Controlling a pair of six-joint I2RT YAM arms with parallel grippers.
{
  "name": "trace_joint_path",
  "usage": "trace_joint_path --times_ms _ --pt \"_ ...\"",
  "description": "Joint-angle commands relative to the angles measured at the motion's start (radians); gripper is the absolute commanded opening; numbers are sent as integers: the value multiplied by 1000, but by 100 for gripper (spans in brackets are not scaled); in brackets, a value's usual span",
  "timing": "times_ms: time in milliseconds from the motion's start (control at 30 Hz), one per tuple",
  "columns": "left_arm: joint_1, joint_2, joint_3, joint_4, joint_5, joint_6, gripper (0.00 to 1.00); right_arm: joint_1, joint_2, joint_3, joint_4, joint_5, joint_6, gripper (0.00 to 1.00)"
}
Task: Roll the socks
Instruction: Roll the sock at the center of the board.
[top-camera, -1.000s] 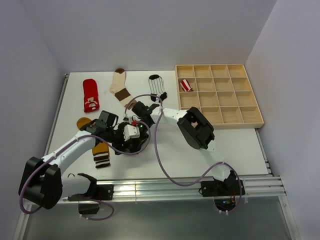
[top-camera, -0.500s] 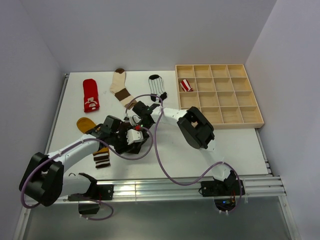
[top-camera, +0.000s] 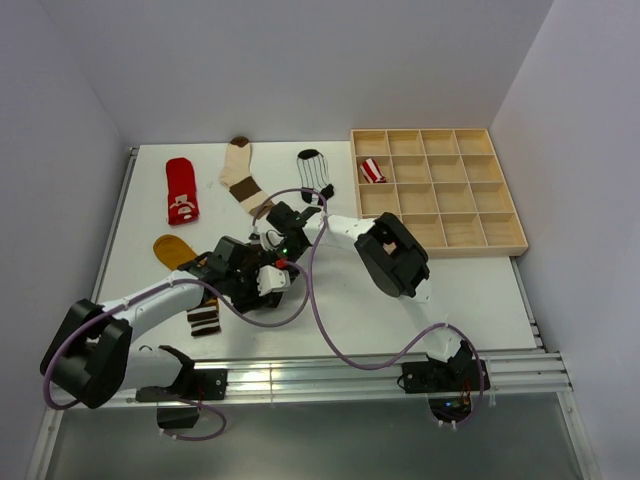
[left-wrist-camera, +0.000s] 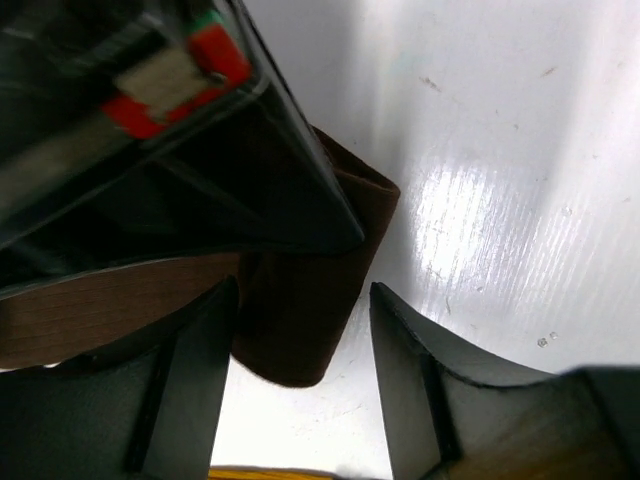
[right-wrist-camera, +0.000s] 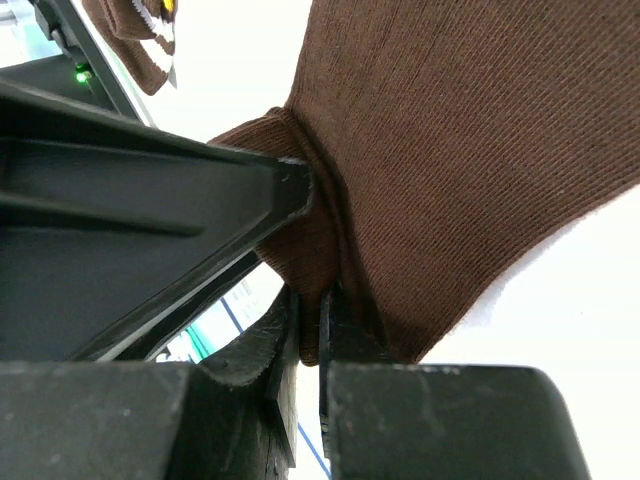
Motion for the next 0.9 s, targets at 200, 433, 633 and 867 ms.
trace_joint_path --times_ms 200,433,633,867 --pt "-5 116 50 17 -7 -61 50 -17 17 -35 21 75 -11 0" --pt "-5 147 74 4 26 -115 22 -17 -1 -50 35 76 15 0" --pt "5 179 85 -33 72 -136 0 -18 -61 -104 99 113 64 21" --pt "90 236 134 -124 187 -109 0 -35 -228 -275 262 237 141 38"
